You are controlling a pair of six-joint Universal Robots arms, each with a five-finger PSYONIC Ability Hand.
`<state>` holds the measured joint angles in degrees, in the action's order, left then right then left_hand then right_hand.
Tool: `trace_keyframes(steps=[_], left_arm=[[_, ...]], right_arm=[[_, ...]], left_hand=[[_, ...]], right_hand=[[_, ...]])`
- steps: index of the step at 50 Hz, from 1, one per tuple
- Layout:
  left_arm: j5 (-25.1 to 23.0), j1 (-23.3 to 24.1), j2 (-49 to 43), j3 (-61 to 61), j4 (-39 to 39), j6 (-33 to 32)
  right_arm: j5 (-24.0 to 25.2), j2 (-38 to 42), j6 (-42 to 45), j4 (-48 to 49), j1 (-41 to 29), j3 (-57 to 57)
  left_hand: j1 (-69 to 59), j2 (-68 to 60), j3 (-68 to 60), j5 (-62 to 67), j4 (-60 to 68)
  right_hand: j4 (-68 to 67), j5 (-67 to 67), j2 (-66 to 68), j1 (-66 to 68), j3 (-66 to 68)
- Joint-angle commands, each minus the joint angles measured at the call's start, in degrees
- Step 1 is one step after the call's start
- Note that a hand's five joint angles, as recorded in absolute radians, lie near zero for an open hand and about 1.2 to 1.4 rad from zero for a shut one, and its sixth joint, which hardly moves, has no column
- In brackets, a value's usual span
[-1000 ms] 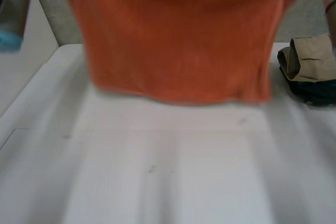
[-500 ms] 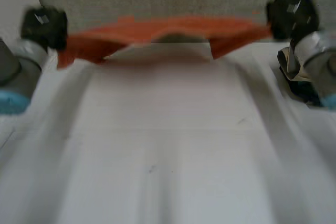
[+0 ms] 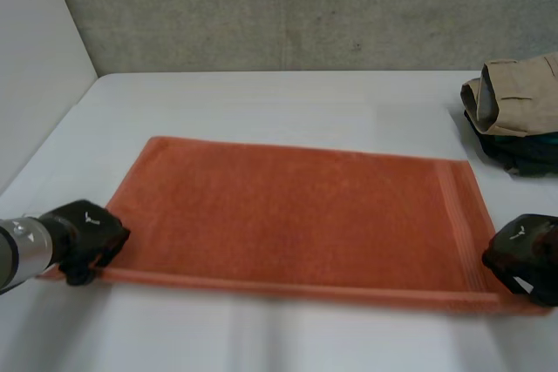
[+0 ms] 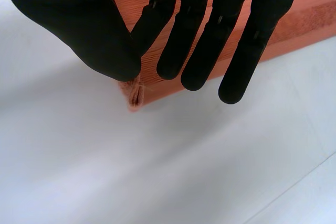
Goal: Fold the laundry.
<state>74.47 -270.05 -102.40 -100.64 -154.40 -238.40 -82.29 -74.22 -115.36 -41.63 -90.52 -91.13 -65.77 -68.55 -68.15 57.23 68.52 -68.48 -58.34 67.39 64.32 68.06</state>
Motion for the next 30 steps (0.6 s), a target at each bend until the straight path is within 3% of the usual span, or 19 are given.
trace_keyframes(steps=[1,6,11,18,26,30], left_arm=[[2.3,3.9,-2.6,7.3,5.1,-1.8],[2.5,10.4,-7.8,19.7,-1.7,9.2],[4.0,14.5,-15.7,31.2,-10.2,15.5],[10.9,17.9,-29.9,49.6,-15.7,16.2],[18.8,20.5,-45.4,70.4,-13.7,14.7],[19.7,21.1,-50.3,76.6,-11.3,14.2]], right_arm=[[0.5,4.3,-0.3,4.3,-1.0,3.2],[0.5,10.0,-7.1,16.2,-3.2,8.3],[0.4,14.3,-11.4,27.5,-4.2,11.9],[0.3,19.9,-15.2,42.7,-5.0,16.8],[-1.3,27.6,-16.0,56.5,-6.7,23.7],[-1.5,31.8,-15.8,57.9,-7.2,28.2]], left_hand=[[-14.2,-11.4,-11.9,12.8,11.5],[-14.2,-11.4,-11.9,12.8,11.5],[-14.2,-11.4,-11.9,12.8,11.5],[-14.2,-11.4,-11.9,12.8,11.5],[-14.2,-11.4,-11.9,12.8,11.5],[-14.2,-11.4,-11.9,12.8,11.5]], right_hand=[[-11.5,-11.7,12.6,15.7,11.9],[-11.5,-11.7,12.6,15.7,11.9],[-11.5,-11.7,12.6,15.7,11.9],[-11.5,-11.7,12.6,15.7,11.9],[-11.5,-11.7,12.6,15.7,11.9],[-11.5,-11.7,12.6,15.7,11.9]])
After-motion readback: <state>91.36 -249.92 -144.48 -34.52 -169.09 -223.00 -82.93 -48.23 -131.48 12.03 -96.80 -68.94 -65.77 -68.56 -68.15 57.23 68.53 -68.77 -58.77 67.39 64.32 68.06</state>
